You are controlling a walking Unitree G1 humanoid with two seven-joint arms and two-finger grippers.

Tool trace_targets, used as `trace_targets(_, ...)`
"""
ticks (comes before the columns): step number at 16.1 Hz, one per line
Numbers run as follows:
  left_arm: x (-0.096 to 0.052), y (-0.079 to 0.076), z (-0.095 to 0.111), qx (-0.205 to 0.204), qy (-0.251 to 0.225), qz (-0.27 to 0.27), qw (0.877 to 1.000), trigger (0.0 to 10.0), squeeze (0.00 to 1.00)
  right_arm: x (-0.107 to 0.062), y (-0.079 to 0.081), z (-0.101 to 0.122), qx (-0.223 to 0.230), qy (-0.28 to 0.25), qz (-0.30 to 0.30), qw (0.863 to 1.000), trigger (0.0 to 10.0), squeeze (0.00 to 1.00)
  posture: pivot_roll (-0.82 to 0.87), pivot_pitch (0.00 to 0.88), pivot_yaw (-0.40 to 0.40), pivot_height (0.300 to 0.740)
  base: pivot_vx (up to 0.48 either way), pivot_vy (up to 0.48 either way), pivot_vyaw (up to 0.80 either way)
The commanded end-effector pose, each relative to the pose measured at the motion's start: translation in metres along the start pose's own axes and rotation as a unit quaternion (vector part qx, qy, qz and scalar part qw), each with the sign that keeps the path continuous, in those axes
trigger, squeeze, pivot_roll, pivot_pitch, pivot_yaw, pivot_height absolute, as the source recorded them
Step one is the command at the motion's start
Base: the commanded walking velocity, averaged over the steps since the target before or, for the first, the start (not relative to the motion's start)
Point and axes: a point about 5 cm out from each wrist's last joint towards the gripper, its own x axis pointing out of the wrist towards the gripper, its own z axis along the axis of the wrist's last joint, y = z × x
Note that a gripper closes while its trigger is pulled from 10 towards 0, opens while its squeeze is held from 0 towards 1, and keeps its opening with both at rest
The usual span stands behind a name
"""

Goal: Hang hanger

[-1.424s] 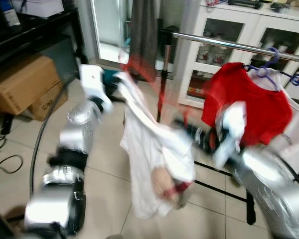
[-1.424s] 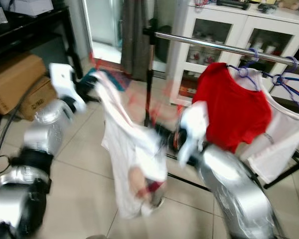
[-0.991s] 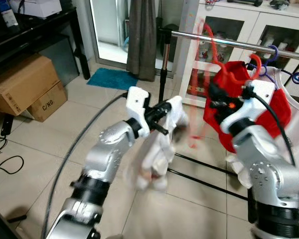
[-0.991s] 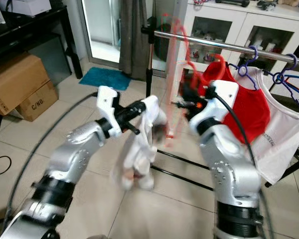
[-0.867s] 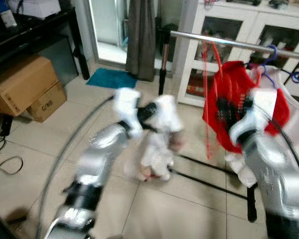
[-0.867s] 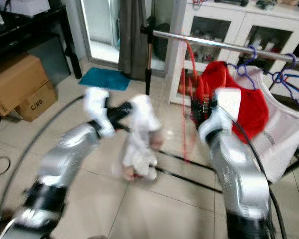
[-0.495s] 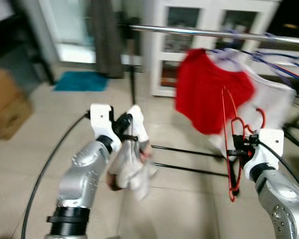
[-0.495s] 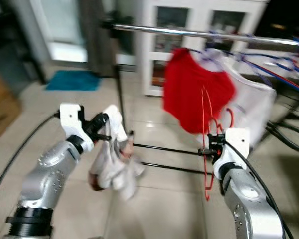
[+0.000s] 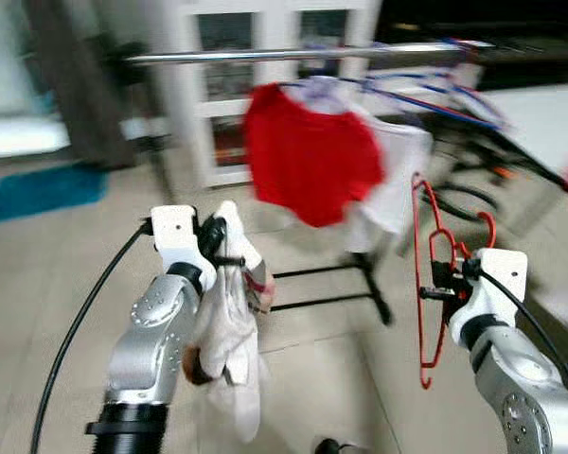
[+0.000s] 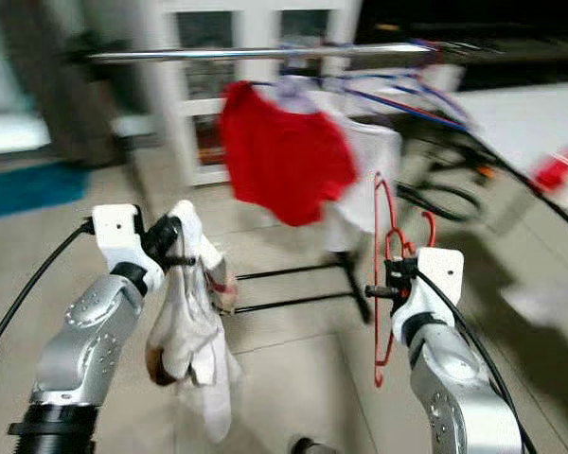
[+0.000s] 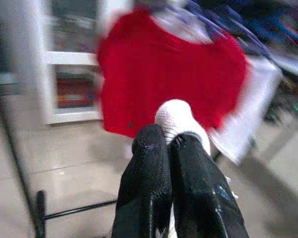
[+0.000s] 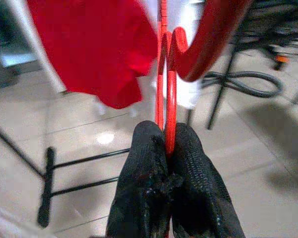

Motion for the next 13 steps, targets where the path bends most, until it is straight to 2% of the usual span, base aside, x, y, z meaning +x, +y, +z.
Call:
trace_targets(1, -0.0003, -0.0079, 0.002, 0.034, 0.003, -0.028, 0.999, 10.0, 0.0, -0.0016, -0.0014, 0.0047, -0.006, -0.01, -0.008, 1.0, 10.0, 0.0, 0.03, 0.0, 0.004, 0.74, 0.0, 0.0, -0.8)
trace_targets(5, -0.0033, -0.0089, 0.0087, 0.053, -0.01, -0.039, 0.998, 10.0, 0.0, -0.0018, -0.0003, 0.0087, -0.013, -0.016, -0.003, 1.0, 10.0, 0.0, 0.02, 0.0, 0.005, 0.74, 0.0, 0.0, -0.8)
trace_targets(9, -0.0018, -0.0109, 0.0106, 0.062, -0.014, -0.044, 0.997, 10.0, 0.0, -0.0005, 0.0004, 0.0108, -0.006, -0.024, -0.012, 1.0, 10.0, 0.0, 0.02, 0.0, 0.007, 0.74, 0.0, 0.0, 0.0)
trace_targets(13, -0.0007, -0.0146, 0.0114, 0.056, -0.016, -0.05, 0.997, 10.0, 0.0, -0.0005, -0.0013, 0.0087, 0.0, -0.018, -0.02, 1.0, 10.0, 0.0, 0.01, 0.0, 0.012, 0.74, 0.0, 0.0, -0.8)
